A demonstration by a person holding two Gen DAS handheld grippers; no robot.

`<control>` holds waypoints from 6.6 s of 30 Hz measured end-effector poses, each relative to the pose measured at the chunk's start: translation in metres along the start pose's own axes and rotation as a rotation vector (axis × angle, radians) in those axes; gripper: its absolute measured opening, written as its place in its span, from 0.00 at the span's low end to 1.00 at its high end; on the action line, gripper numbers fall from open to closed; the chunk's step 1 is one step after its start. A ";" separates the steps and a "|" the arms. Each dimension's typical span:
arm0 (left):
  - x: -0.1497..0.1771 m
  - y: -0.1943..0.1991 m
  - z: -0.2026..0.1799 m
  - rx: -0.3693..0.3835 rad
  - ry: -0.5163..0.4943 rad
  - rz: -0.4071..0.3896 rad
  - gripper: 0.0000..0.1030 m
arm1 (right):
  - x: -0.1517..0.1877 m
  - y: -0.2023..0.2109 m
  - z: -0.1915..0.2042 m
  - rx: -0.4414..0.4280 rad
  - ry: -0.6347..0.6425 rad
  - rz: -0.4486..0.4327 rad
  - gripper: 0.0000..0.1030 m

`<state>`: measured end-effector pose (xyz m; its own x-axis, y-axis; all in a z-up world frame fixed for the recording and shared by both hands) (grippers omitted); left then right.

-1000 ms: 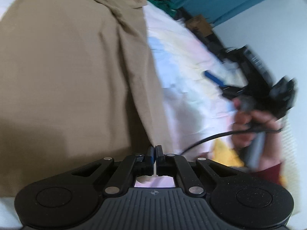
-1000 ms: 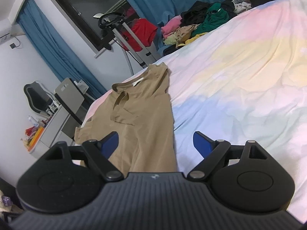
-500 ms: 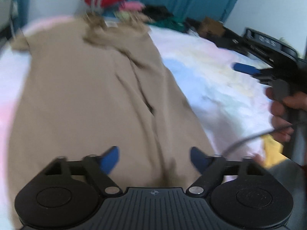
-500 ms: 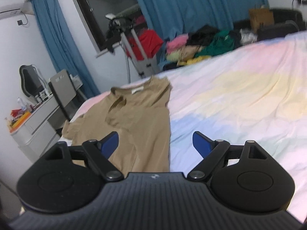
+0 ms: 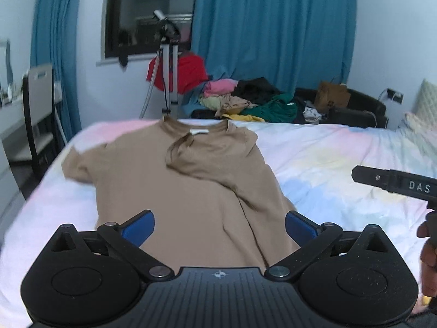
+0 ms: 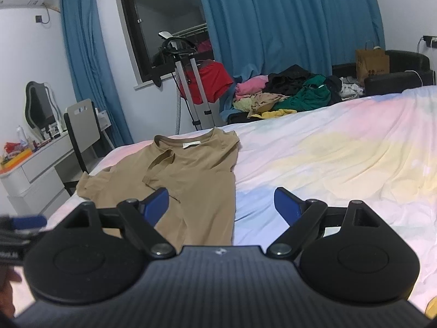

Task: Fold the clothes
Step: 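Fold the held side over onto the shirt center, open left gripper, then grasp the folded shirt edge with the right gripper, then fold the shirt over lengthwise with the right gripper and release, then move the left gripper to the hem of the folded shirt strip, then grasp the tan shirt hem with the left gripper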

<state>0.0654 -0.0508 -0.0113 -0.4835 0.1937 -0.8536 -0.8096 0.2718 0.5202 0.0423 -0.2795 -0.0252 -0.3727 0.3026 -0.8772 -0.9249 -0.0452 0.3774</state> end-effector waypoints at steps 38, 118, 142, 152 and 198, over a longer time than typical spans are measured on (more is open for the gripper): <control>0.053 0.009 0.202 -0.199 0.497 -0.102 1.00 | 0.011 -0.245 0.257 -0.370 0.238 0.252 0.82; 0.059 -0.050 0.124 0.078 0.351 -0.155 1.00 | -0.003 -0.253 0.014 0.019 -0.119 0.230 0.20; 0.071 0.016 0.063 0.048 0.164 -0.090 1.00 | 0.036 0.020 0.067 -0.100 -0.013 0.074 0.84; 0.084 0.028 0.071 -0.008 0.248 0.016 1.00 | 0.036 0.026 0.050 -0.088 -0.076 0.068 0.84; 0.168 0.062 0.151 -0.097 0.823 0.373 0.15 | 0.051 0.014 0.037 -0.129 -0.156 0.205 0.84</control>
<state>-0.0157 0.1404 -0.1186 -0.7748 -0.4914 -0.3978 -0.5590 0.2386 0.7941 0.0129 -0.2296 -0.0540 -0.5463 0.4169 -0.7265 -0.8369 -0.2382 0.4927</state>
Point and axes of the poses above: each gripper's, at about its wrist camera, not at the fingertips, and y roughly against the way its jaws point, z to its left, x to its underside, the point moved 2 cm from there along -y, roughly the way its jaws point, and after that the axes turned 2 degrees about -y, right-handed, at the moved point
